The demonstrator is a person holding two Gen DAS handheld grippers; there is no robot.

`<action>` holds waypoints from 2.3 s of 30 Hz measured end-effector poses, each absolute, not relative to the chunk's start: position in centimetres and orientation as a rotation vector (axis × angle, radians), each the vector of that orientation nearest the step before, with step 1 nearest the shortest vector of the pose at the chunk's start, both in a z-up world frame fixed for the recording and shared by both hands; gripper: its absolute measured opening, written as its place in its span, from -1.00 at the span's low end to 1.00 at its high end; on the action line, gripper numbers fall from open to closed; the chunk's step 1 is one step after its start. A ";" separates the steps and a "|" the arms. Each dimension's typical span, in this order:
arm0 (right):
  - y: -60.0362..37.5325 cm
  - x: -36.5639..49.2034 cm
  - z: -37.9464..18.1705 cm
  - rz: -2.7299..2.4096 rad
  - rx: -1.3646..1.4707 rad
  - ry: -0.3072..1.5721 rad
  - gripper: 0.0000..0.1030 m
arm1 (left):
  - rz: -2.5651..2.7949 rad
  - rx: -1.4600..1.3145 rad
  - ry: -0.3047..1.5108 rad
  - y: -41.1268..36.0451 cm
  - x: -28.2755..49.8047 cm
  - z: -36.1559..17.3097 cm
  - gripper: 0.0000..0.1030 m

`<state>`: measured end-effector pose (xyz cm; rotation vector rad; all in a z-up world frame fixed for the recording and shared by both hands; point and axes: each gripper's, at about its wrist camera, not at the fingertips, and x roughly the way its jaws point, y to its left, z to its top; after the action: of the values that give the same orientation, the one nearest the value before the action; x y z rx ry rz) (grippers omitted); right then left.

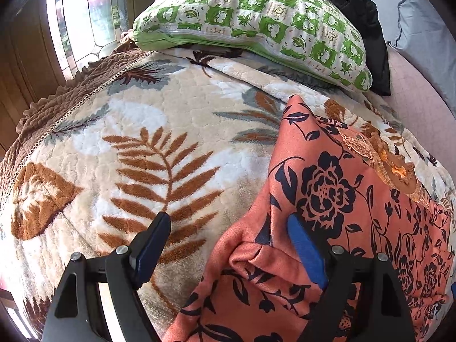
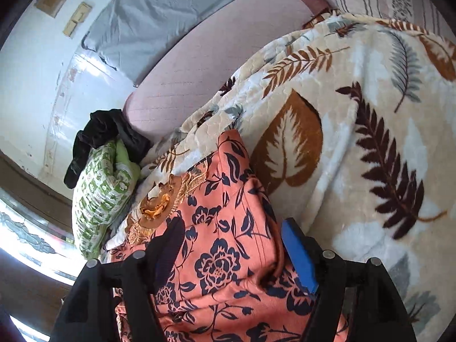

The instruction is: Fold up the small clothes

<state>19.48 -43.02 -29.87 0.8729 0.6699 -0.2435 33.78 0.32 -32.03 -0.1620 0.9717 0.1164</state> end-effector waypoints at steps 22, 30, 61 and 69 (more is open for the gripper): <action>-44.4 26.6 -31.9 -0.425 0.532 0.724 -0.73 | 0.152 -0.092 0.934 -1.2 34.0 -32.2 0.65; -38.6 22.8 -29.7 -0.171 0.502 0.740 -0.71 | 0.028 -0.039 0.842 -4.4 32.8 -30.3 0.65; -39.8 1.2 -29.1 0.014 0.703 0.715 0.47 | -0.104 0.022 0.928 6.0 19.9 -28.1 0.71; -41.5 -1.8 -33.1 0.023 0.872 0.760 0.47 | -0.238 -0.160 1.104 12.1 14.5 -28.0 0.69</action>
<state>-1.79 -41.48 -33.07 0.8718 0.7604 0.0230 14.47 12.09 -27.96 -0.1605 1.1042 -0.2376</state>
